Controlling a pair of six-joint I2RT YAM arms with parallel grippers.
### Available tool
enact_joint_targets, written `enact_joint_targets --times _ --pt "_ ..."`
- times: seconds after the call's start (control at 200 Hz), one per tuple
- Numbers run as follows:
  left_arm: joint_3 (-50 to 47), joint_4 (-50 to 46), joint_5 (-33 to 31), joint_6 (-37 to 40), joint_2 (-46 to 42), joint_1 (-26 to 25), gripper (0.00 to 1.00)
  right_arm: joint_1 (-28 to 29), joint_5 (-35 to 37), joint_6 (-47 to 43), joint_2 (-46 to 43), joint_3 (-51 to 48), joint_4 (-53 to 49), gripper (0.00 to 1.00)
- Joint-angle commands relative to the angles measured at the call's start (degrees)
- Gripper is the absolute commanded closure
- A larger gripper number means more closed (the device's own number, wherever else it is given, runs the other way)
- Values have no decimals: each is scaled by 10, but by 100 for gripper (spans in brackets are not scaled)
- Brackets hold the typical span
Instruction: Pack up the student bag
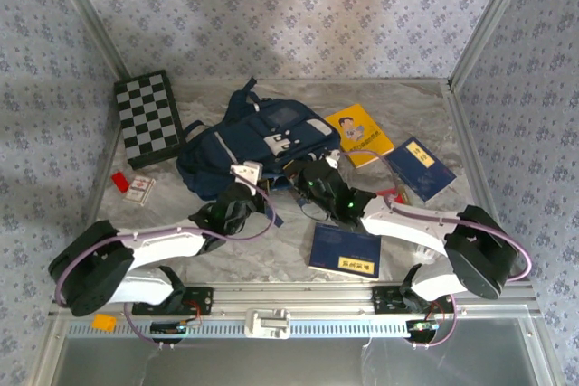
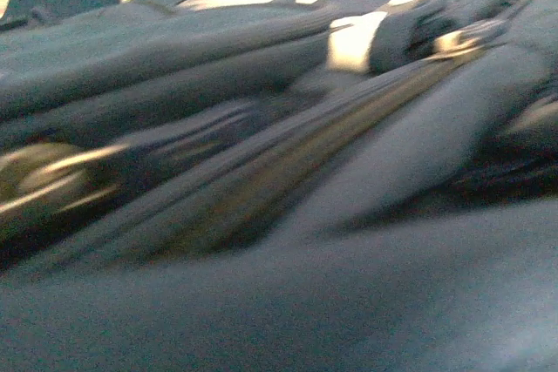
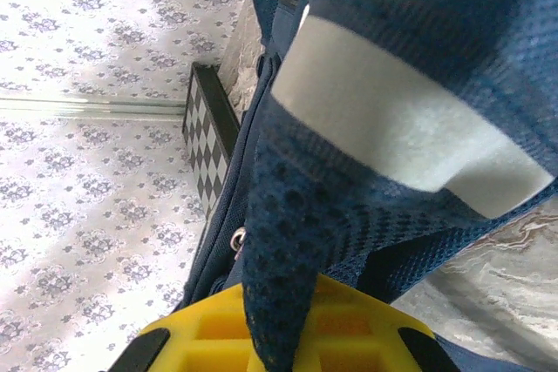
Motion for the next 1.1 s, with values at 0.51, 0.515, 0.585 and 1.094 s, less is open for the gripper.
enact_joint_targets --times 0.51,0.515,0.585,1.094 --pt "-51 86 36 26 -23 -66 73 -7 1 -15 -5 24 -8 100" --pt "-50 88 36 26 -21 -67 72 -7 1 -14 -4 24 -8 100" --pt "-38 114 26 31 7 -76 70 -4 6 -14 -4 25 -9 100" --pt "66 182 -89 45 146 -93 41 8 12 -7 -4 20 -6 100"
